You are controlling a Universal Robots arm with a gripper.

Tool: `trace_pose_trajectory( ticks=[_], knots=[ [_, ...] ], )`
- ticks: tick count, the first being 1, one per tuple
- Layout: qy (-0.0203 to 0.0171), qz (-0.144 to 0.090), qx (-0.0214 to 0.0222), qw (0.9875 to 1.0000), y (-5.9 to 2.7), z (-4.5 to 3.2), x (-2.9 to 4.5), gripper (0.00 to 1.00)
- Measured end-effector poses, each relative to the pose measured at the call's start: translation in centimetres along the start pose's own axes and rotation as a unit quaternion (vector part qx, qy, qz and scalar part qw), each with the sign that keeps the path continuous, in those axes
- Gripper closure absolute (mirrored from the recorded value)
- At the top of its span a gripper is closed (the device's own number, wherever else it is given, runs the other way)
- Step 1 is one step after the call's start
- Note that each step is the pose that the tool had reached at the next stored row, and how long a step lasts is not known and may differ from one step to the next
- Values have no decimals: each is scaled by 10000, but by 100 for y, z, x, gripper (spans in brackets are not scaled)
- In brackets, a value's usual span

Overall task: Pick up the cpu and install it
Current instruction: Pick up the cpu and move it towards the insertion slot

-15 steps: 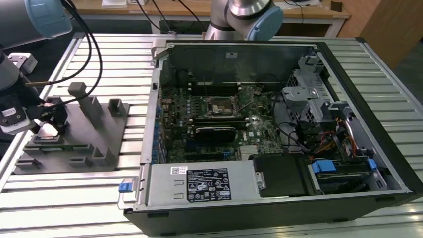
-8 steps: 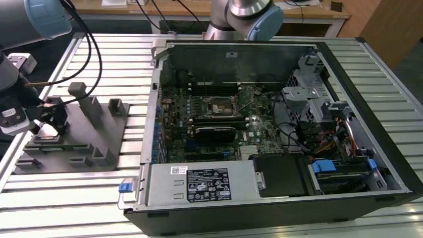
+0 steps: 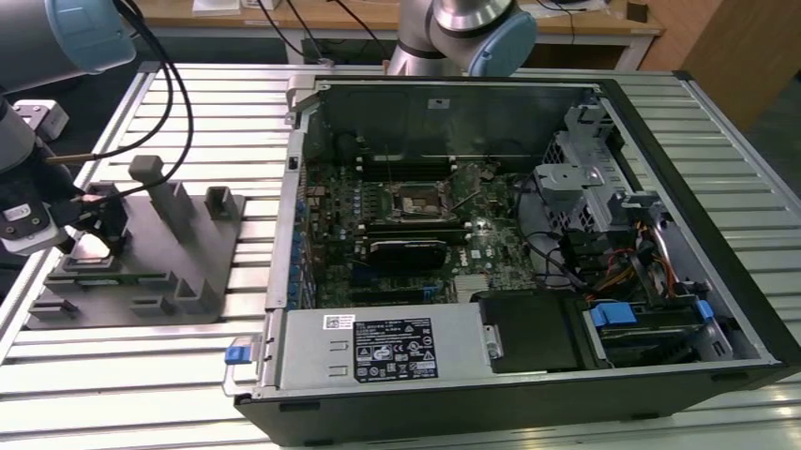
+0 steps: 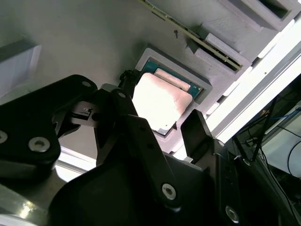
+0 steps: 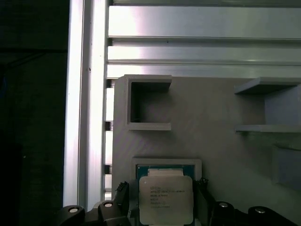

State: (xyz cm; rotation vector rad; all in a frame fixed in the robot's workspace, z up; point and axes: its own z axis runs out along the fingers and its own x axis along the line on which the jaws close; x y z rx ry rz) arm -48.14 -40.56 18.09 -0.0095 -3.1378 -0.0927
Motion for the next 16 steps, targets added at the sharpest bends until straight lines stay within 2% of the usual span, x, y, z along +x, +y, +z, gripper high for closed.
trace_pose_trajectory(
  ticks=[8,10,12,16],
  knots=[
    [0,-6,0,10000,0,0,0,35],
    [1,-8,0,10000,0,0,0,36],
    [1,-9,0,10000,-1,-1,0,45],
    [1,-11,0,10000,-1,-1,0,45]
  ],
)
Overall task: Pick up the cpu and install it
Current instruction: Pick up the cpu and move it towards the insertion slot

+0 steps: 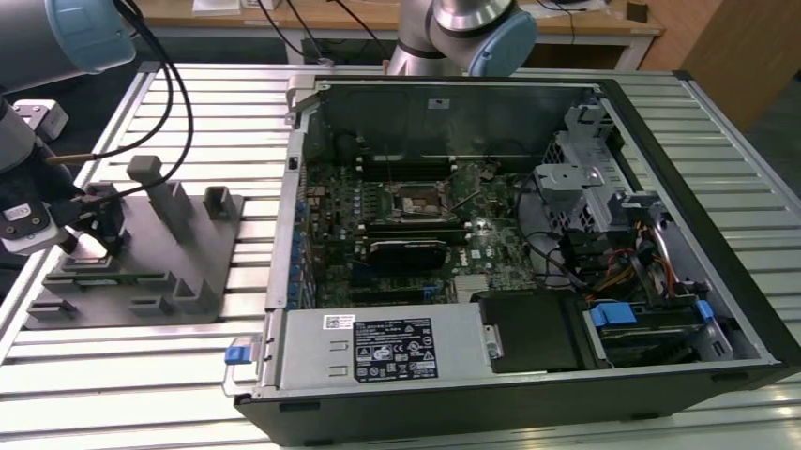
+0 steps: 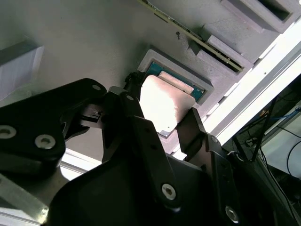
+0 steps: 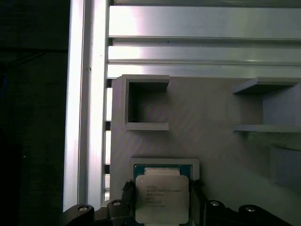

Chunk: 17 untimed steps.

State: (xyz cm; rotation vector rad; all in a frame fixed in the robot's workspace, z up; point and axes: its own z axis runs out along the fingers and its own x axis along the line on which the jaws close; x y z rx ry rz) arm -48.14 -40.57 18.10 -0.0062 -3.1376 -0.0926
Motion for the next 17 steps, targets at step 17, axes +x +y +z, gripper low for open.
trace_pose_trajectory(
  ticks=[17],
  knots=[
    [0,-1,0,10000,1,-13,0,38]
  ],
)
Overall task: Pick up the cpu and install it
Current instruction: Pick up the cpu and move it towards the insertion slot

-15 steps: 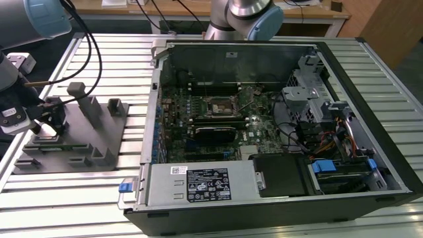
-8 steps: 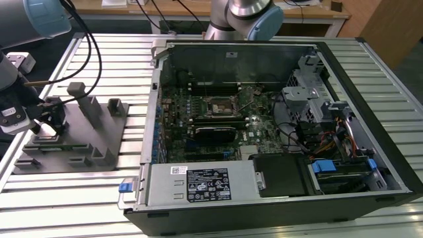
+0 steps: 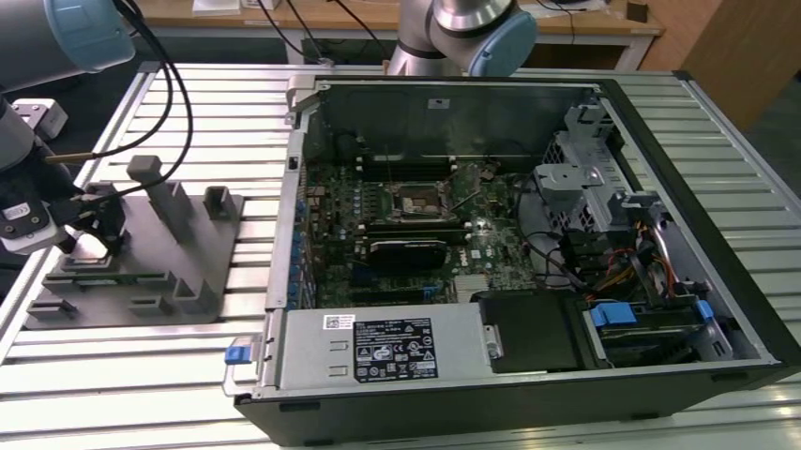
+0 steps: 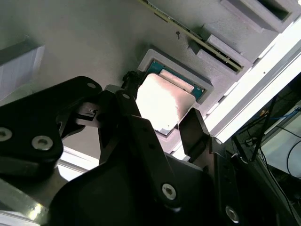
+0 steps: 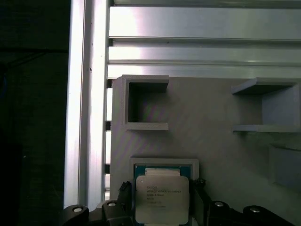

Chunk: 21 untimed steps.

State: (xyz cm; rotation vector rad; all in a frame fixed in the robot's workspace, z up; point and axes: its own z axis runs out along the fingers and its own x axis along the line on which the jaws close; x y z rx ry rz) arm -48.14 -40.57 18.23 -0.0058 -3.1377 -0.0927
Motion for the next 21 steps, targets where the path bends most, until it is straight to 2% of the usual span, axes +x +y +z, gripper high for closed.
trace_pose_trajectory(
  ticks=[7,8,9,15,18,21],
  knots=[
    [0,0,0,10000,0,-1,0,38],
    [0,0,0,10000,0,-1,0,40],
    [1,0,1,10000,0,-1,0,46],
    [0,0,0,10000,0,-3,0,46],
    [1,0,1,10000,2,-32,1,46],
    [1,0,1,10000,5,-93,0,46]
  ],
)
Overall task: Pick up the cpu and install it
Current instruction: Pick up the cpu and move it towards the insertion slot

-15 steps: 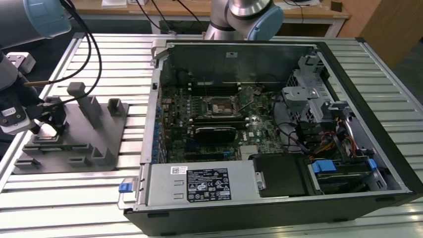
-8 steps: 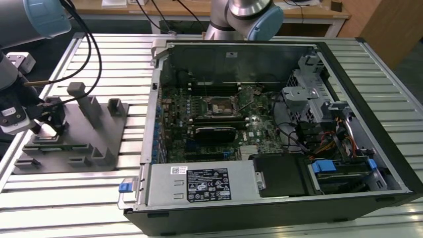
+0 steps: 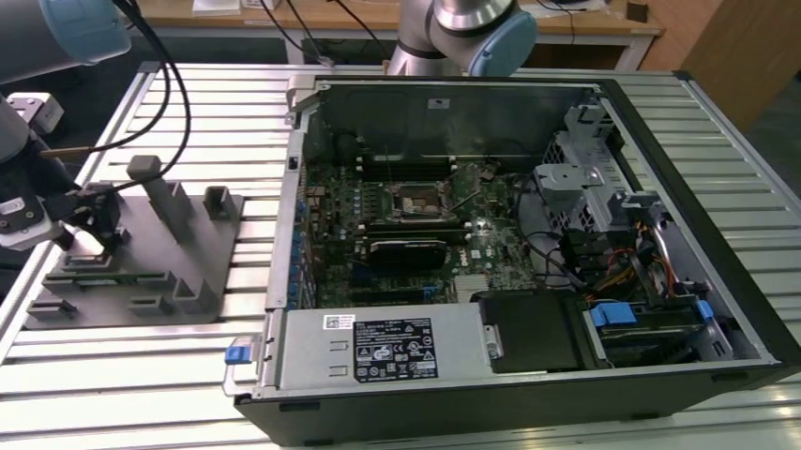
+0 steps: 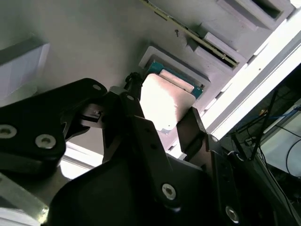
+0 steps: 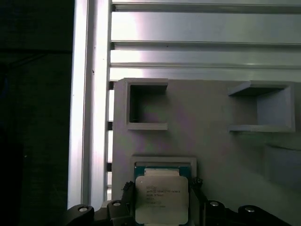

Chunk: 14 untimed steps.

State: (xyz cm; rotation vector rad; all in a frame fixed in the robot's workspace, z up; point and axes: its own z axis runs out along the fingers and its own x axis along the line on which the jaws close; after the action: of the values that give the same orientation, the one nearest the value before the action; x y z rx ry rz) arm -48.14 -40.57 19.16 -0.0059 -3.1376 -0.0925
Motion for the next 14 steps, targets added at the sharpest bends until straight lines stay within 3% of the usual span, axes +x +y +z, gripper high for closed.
trace_pose_trajectory(
  ticks=[14],
  knots=[
    [-19,-1,-1,10000,20,-336,1,46]
  ],
)
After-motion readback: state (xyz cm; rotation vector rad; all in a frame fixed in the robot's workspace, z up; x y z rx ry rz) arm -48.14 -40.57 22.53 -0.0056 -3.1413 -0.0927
